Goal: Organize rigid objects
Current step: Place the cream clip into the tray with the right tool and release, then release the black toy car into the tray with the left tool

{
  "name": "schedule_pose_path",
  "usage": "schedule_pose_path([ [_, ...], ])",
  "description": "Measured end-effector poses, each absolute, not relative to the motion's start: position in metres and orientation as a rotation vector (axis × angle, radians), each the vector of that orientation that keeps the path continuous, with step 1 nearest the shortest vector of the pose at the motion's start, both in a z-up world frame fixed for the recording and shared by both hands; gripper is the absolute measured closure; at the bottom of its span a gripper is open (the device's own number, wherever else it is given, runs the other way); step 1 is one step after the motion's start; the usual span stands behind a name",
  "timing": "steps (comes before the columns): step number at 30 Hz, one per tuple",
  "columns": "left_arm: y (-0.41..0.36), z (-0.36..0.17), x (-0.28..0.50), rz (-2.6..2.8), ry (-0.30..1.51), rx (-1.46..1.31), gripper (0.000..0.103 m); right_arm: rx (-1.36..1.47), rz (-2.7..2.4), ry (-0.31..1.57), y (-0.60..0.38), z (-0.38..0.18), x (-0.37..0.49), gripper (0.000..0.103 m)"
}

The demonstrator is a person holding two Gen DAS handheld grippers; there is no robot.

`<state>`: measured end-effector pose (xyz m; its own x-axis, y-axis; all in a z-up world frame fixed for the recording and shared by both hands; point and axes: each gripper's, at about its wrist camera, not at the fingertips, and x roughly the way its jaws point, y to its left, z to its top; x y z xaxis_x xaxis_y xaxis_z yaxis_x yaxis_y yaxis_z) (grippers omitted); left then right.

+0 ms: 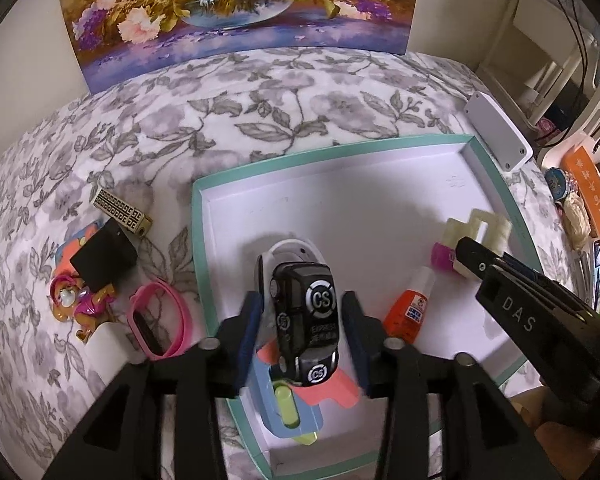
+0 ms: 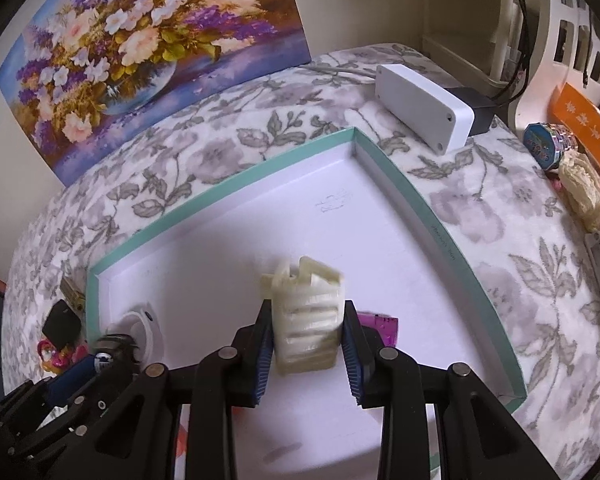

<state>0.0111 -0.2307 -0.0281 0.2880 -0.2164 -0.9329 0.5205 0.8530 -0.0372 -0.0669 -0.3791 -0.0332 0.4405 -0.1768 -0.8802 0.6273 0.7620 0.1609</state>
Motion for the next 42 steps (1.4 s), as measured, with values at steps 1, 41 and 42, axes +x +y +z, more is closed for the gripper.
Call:
schedule_pose_path([
  [1,-0.230,-0.027,0.012,-0.502,1.181,0.296,0.054,0.516,-0.528,0.996,-0.379,-0.033,-0.067,0.059],
  [41,0.019,0.007,0.121,0.081,1.118,-0.112,0.004,0.452,-0.413,0.939,-0.321,-0.006,-0.036,0.000],
  [42,0.026,0.009,0.121,0.087,1.110,-0.122,0.004,0.446,-0.392,0.938,-0.312,-0.003,-0.031,0.000],
])
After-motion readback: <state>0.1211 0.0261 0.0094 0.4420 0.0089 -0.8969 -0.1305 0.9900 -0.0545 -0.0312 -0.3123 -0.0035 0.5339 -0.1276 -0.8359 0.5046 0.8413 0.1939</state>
